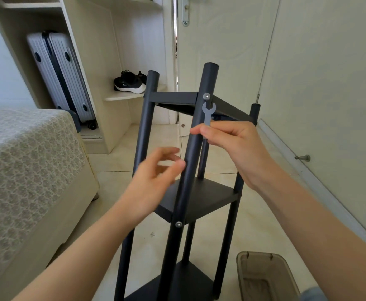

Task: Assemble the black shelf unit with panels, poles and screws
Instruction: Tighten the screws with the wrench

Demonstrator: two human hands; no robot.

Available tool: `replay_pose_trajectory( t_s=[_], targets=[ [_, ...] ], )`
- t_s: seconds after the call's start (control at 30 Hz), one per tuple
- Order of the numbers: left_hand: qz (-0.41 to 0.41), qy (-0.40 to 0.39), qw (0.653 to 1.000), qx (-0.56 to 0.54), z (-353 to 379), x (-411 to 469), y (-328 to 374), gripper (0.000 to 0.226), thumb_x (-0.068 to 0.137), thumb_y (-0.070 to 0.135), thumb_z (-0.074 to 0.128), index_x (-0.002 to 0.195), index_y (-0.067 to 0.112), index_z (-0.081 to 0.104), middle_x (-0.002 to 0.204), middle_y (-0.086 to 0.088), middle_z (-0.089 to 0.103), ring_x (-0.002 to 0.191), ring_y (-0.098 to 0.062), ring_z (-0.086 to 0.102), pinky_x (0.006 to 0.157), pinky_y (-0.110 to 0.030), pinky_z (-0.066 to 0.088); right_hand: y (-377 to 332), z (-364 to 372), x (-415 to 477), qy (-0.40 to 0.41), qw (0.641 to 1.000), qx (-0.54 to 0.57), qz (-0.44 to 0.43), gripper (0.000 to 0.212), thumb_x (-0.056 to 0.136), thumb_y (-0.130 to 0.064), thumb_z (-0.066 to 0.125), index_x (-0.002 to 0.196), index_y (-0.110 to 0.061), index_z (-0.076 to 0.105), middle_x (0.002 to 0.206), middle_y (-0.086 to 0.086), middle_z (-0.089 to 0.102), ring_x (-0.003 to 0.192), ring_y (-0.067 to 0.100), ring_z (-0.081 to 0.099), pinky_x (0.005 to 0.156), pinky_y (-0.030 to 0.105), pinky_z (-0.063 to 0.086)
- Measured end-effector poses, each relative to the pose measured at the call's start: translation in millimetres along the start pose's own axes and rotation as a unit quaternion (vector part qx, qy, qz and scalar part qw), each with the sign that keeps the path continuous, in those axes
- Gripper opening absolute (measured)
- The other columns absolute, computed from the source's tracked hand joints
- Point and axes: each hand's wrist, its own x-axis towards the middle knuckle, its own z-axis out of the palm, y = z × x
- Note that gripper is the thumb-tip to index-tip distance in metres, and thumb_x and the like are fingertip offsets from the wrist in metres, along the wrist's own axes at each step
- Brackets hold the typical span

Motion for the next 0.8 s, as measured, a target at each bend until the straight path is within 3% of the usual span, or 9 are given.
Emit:
replay_pose_trajectory(
  t_s=[0.07,0.17,0.23,0.33,0.4,0.6,0.73,0.8],
  targets=[
    [-0.029,-0.071,0.996,-0.034,6,-4,2,0.039,0.087,0.050,0.063,0.123,0.039,0.054,0.114,0.014,0.066,0.100,-0.006,0.070,0.082,-0.030,0.059,-1,4,1,-0.015,1.000,0.001,-0.005,0.017,0.095,-0.021,0.061,0.098,-0.023,0.078,0.098,-0.015,0.075,0.106,-0.005,0.062,0.091,0.007,0.044],
    [-0.038,-0.059,0.995,-0.075,11,-6,4,0.031,0.091,0.039,0.064,0.120,0.034,0.055,0.106,0.003,0.070,0.088,-0.017,0.074,0.074,-0.033,0.063,-1,11,4,-0.027,1.000,0.010,-0.003,0.017,0.094,-0.021,0.062,0.095,-0.025,0.078,0.099,-0.014,0.075,0.104,-0.006,0.062,0.085,0.001,0.042],
    [-0.034,-0.032,0.996,-0.074,10,-4,3,0.021,0.097,0.031,0.060,0.117,0.029,0.056,0.095,0.003,0.071,0.077,-0.020,0.074,0.070,-0.034,0.063,0,14,6,-0.031,0.999,0.022,0.003,0.017,0.094,-0.022,0.062,0.097,-0.023,0.078,0.100,-0.013,0.075,0.106,-0.006,0.061,0.089,0.006,0.043],
    [-0.014,-0.008,0.999,-0.049,7,-3,2,0.013,0.099,0.028,0.057,0.112,0.025,0.057,0.083,0.005,0.069,0.066,-0.017,0.067,0.063,-0.024,0.058,4,16,8,-0.021,0.999,0.036,0.020,0.017,0.094,-0.022,0.062,0.099,-0.020,0.078,0.104,-0.012,0.074,0.110,-0.003,0.061,0.103,0.026,0.043],
    [-0.003,0.002,0.999,-0.042,7,-3,3,0.009,0.100,0.026,0.056,0.109,0.023,0.057,0.078,0.004,0.064,0.061,-0.015,0.061,0.060,-0.019,0.054,8,18,9,-0.009,0.999,0.036,0.036,0.016,0.094,-0.021,0.062,0.095,-0.021,0.079,0.104,-0.011,0.074,0.110,-0.001,0.062,0.103,0.032,0.045],
    [0.012,0.004,1.000,-0.016,6,-5,4,0.009,0.102,0.025,0.055,0.110,0.027,0.052,0.070,-0.006,0.049,0.057,-0.014,0.048,0.055,-0.021,0.047,19,18,12,0.016,0.996,0.019,0.087,0.016,0.091,-0.020,0.065,0.085,-0.022,0.080,0.101,-0.008,0.075,0.108,0.005,0.062,0.094,0.032,0.051],
    [0.014,-0.004,1.000,-0.017,7,-6,6,0.012,0.101,0.025,0.055,0.113,0.028,0.052,0.072,-0.009,0.049,0.058,-0.015,0.049,0.055,-0.021,0.048,20,23,16,0.045,0.994,-0.022,0.099,0.021,0.090,-0.022,0.066,0.077,-0.032,0.078,0.086,-0.025,0.071,0.089,-0.009,0.060,0.082,0.024,0.050],
    [0.015,-0.002,1.000,-0.007,7,-7,6,0.013,0.100,0.026,0.056,0.112,0.028,0.052,0.074,-0.013,0.052,0.058,-0.016,0.052,0.056,-0.020,0.051,19,25,19,0.064,0.994,-0.022,0.089,0.024,0.091,-0.021,0.065,0.074,-0.033,0.076,0.074,-0.031,0.067,0.080,-0.015,0.058,0.085,0.026,0.049]
  ],
)
